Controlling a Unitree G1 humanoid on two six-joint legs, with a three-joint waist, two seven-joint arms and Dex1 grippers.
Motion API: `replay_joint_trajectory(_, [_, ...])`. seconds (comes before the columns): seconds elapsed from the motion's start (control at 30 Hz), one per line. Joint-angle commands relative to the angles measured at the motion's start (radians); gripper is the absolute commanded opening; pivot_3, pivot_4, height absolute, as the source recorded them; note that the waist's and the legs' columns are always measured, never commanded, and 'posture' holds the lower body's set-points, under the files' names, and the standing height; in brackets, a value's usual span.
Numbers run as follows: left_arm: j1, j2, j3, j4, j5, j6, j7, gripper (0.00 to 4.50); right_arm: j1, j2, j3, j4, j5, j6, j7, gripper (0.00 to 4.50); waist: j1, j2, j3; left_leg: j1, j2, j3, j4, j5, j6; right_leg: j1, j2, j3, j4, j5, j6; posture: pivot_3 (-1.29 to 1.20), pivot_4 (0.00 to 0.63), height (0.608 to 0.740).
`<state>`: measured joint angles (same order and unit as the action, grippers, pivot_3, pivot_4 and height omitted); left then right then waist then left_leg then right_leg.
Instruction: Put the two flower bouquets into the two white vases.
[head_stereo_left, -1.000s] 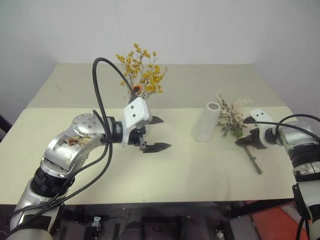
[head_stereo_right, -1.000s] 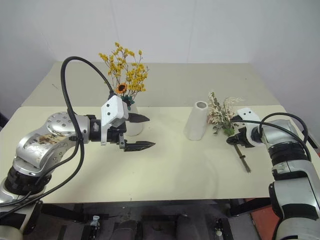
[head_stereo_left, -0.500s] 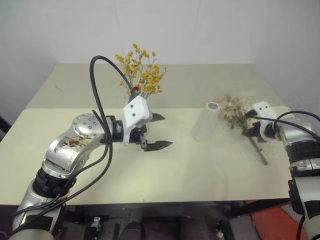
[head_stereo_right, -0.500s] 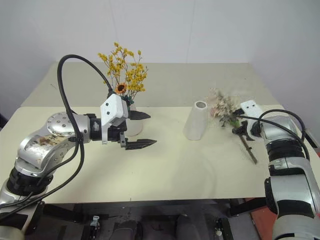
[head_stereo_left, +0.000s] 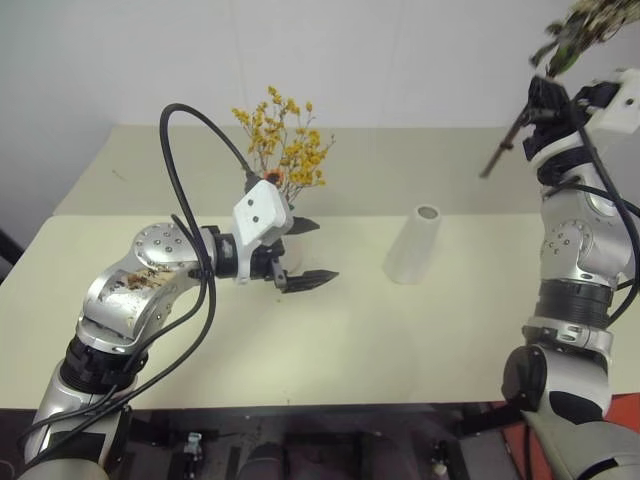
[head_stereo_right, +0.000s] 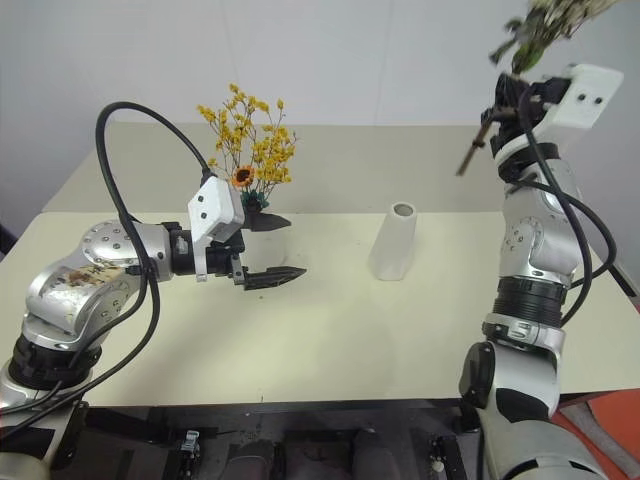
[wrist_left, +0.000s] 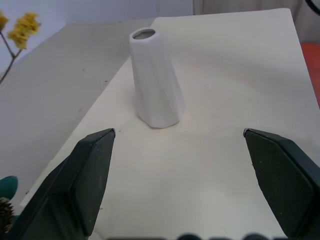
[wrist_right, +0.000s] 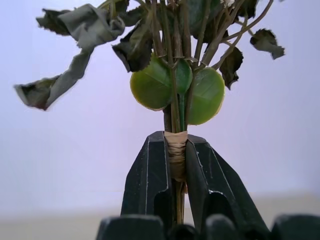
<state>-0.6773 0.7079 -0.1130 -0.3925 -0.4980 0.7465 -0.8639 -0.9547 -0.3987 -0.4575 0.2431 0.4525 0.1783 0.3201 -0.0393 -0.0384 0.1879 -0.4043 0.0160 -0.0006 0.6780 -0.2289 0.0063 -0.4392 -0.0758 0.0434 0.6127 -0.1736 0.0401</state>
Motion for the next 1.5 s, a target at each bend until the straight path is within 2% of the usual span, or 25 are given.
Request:
replay_joint_trajectory(0.03, [-0.022,-0.01,0.029,-0.018,-0.011,0.007,0.016,4.5,0.009,-0.009,-0.008,-0.075,0.063,0.005,0.028,0.23,0.0,0.0,0.0,0.0,0.0,0.0,0.0,0.0,0.0,0.0,0.0,0.0,0.0,0.0,0.0,0.0,0.15,0.74])
replay_joint_trajectory(0.57, [-0.015,-0.03,0.021,-0.029,-0.014,0.028,0.055,4.5,0.133,0.03,0.102,-0.246,0.098,0.135,-0.017,0.23,-0.004,0.001,0.0,0.001,0.0,0.0,0.0,0.0,0.0,0.0,0.001,0.001,0.001,0.0,0.0,0.0,0.15,0.74])
replay_joint_trajectory(1.5, [-0.016,-0.025,0.026,-0.027,-0.012,0.02,0.046,4.5,0.215,0.039,0.143,-0.4,0.127,0.247,-0.055,0.23,-0.004,0.001,0.0,0.001,0.0,0.0,0.0,0.0,0.0,0.0,0.001,0.0,0.0,0.0,0.0,0.0,0.15,0.74])
